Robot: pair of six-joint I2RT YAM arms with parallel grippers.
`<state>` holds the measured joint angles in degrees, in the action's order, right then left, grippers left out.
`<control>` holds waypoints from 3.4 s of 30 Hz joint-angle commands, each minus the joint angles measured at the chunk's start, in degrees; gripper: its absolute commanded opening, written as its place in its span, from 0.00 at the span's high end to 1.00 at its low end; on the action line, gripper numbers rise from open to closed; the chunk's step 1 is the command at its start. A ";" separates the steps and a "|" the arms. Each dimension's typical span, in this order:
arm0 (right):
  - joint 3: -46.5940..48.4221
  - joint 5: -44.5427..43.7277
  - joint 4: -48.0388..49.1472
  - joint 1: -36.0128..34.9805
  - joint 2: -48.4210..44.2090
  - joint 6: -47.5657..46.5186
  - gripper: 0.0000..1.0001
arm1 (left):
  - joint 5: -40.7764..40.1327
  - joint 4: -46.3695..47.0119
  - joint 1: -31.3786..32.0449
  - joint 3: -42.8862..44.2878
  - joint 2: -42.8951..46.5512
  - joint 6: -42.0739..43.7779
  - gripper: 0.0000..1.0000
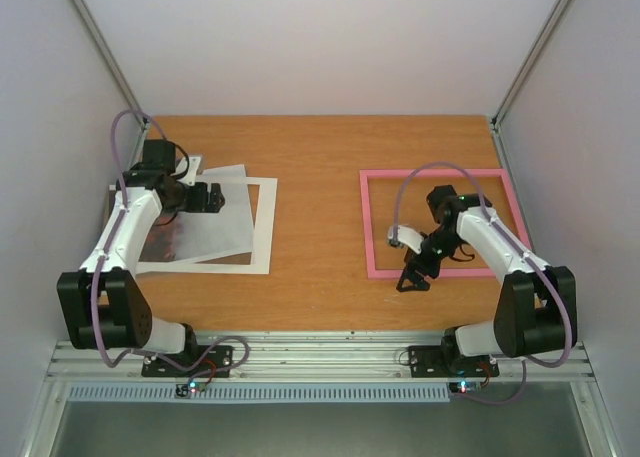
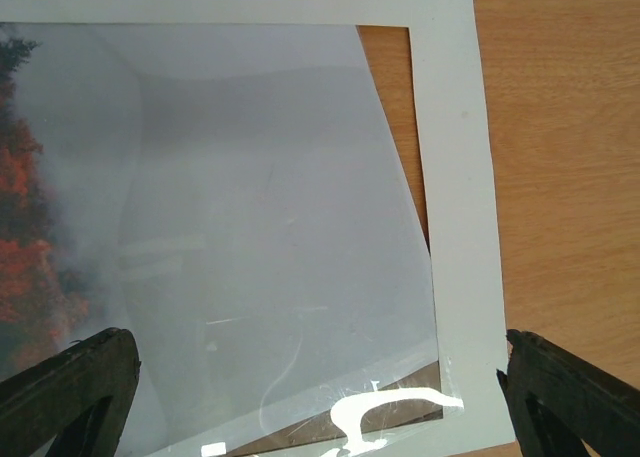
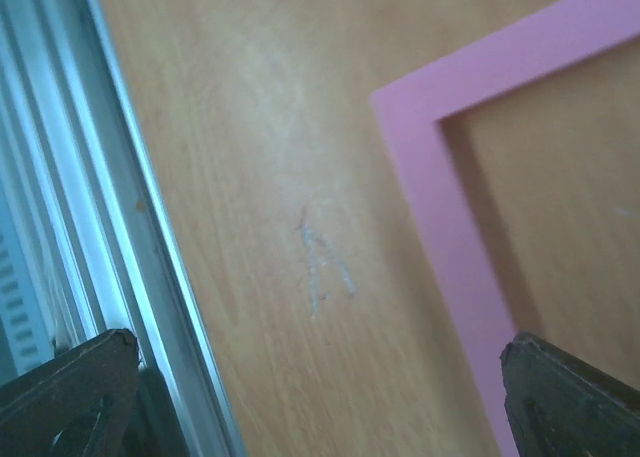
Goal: Put the photo into the frame
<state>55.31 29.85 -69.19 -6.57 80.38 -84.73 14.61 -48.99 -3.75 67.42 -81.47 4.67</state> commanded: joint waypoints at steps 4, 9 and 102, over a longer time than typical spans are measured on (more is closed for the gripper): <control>-7.09 -5.22 7.34 -6.55 -3.19 -15.65 0.02 | 1.91 6.52 0.65 -1.84 2.32 -0.56 0.01; -9.56 -8.23 13.97 -9.48 -2.29 -18.92 0.02 | 1.97 7.72 0.74 -1.95 2.24 -0.74 0.01; 49.22 18.55 -36.32 -32.87 10.60 -11.46 0.99 | 23.66 8.40 30.36 -0.39 16.01 98.16 0.48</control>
<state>105.06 49.78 -94.72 -38.46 93.25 -96.47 40.14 -40.03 25.89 66.96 -65.30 91.94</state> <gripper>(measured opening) 0.215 0.610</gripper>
